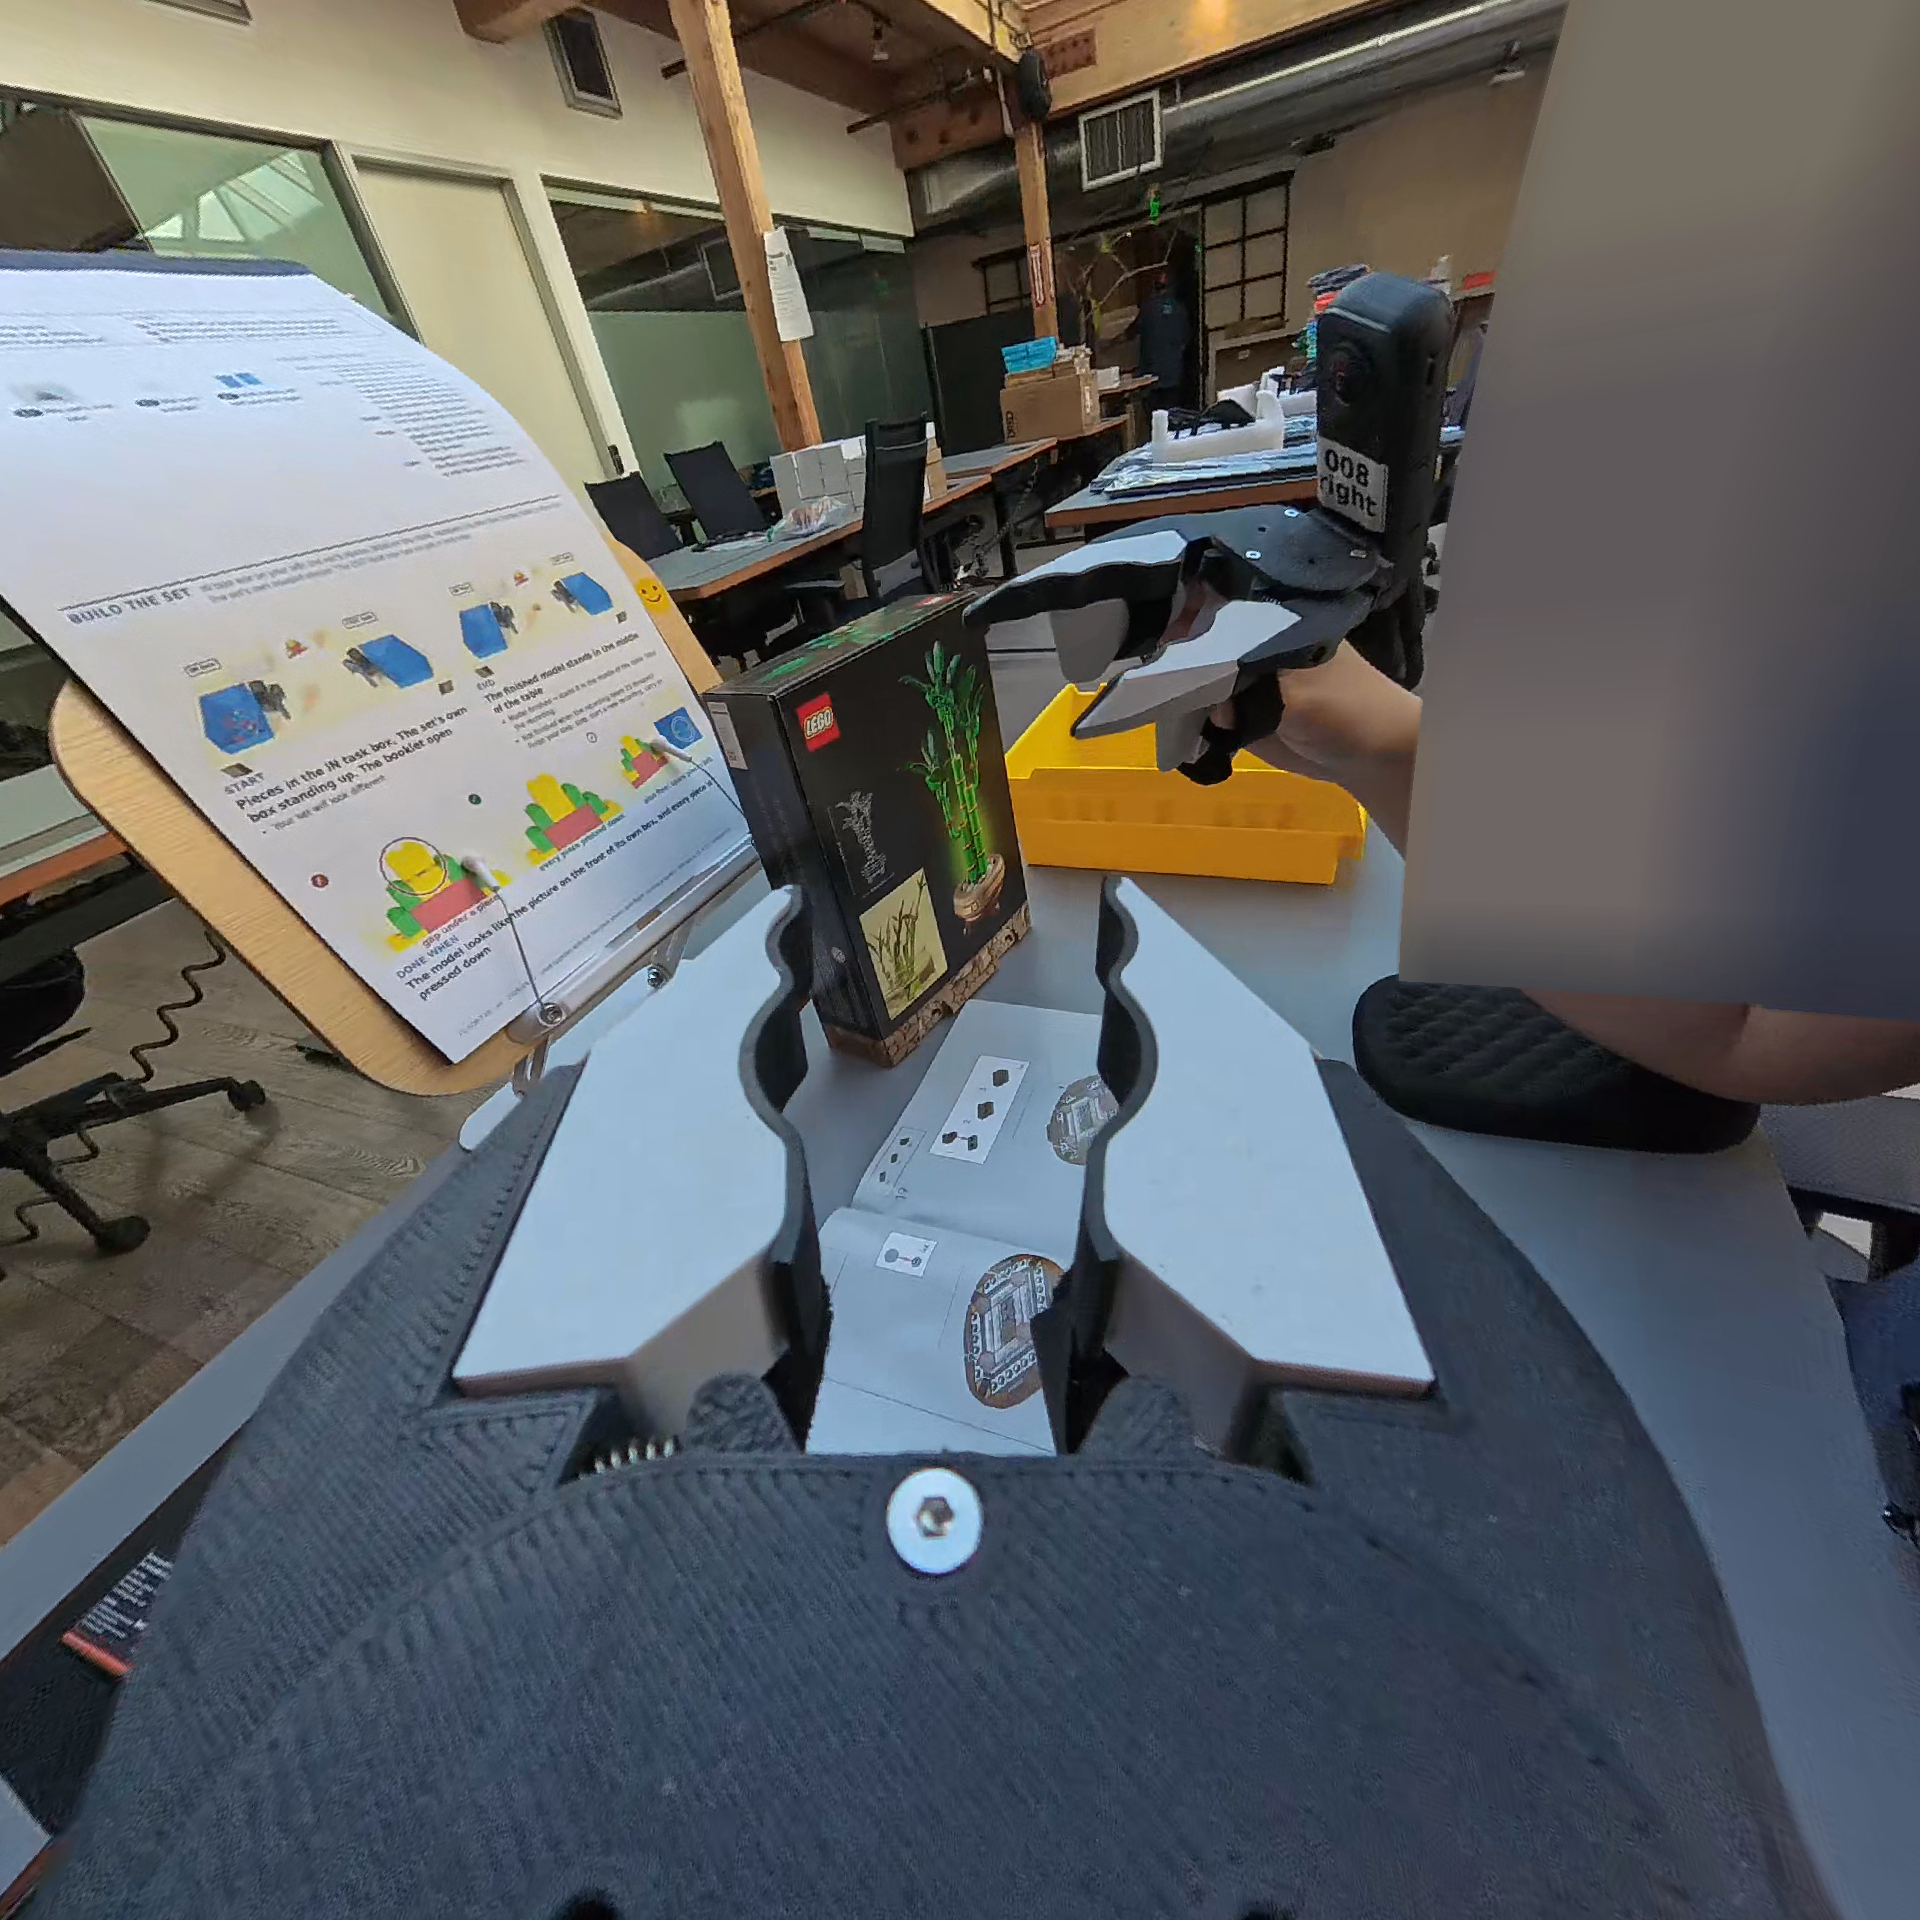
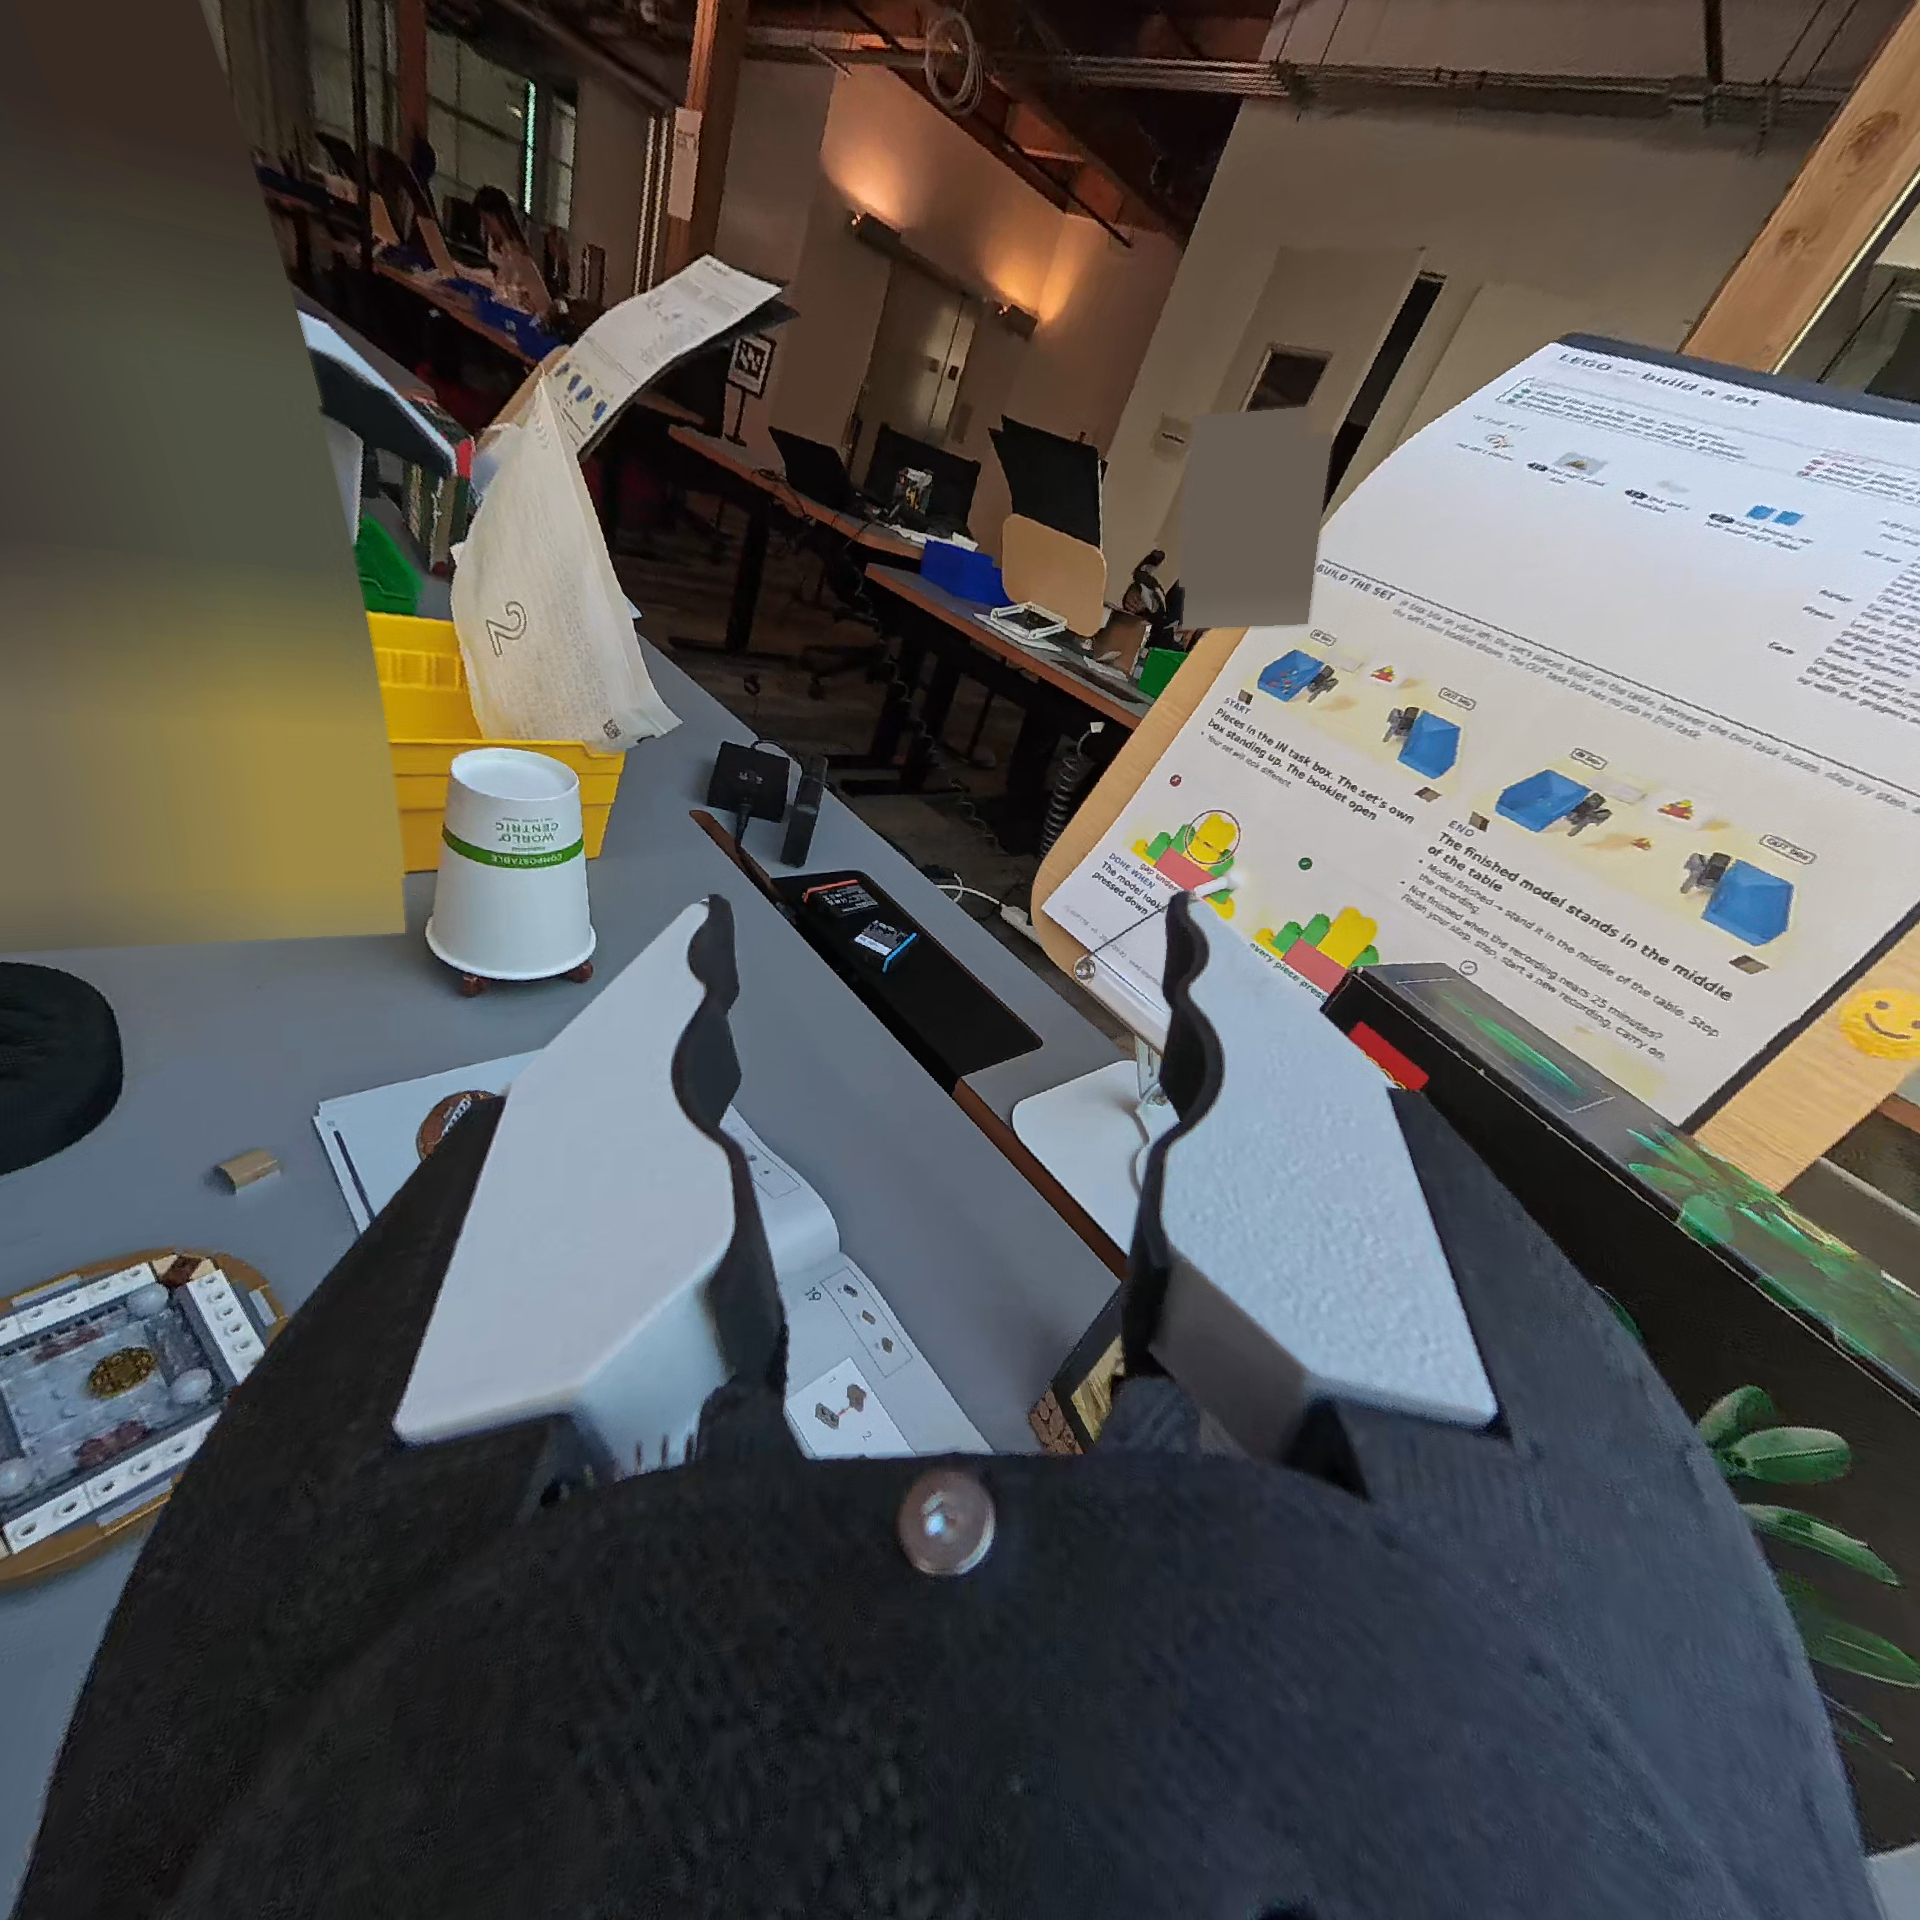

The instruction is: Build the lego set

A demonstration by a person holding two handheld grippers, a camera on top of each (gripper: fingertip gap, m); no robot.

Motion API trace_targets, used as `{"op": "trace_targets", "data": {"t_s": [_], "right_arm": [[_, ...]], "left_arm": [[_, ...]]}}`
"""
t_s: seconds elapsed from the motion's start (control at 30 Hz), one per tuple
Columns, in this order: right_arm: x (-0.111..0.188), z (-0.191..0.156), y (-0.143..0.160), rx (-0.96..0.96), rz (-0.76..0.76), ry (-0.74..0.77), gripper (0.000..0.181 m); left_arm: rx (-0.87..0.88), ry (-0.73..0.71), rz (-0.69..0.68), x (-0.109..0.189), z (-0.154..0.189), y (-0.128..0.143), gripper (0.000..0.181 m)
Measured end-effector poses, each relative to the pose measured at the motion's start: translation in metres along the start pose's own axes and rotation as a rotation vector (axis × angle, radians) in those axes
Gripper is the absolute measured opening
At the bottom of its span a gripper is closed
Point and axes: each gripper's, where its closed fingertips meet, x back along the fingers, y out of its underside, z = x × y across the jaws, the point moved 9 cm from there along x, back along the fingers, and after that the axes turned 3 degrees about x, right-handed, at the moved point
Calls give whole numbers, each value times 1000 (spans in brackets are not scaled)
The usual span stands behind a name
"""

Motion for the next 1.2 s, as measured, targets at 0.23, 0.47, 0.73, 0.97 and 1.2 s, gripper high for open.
{"op": "trace_targets", "data": {"t_s": [0.23, 0.47, 0.73, 0.97, 1.2], "right_arm": [[2, -1, 4, 60, -45, 15, 81], [0, -2, 7, 92, -97, 16, 82], [11, 3, 7, 183, -163, 76, 82], [28, 18, 5, 129, -107, 122, 81], [36, 25, 5, 107, -95, 150, 81]], "left_arm": [[-45, 76, -315, 7, 11, 27, 46], [-50, 183, -819, 16, 7, 104, 29], [88, 167, -803, 14, 14, 165, 38], [104, 25, -719, 30, 34, 192, 35], [123, 12, -812, 26, 41, 215, 38]]}}
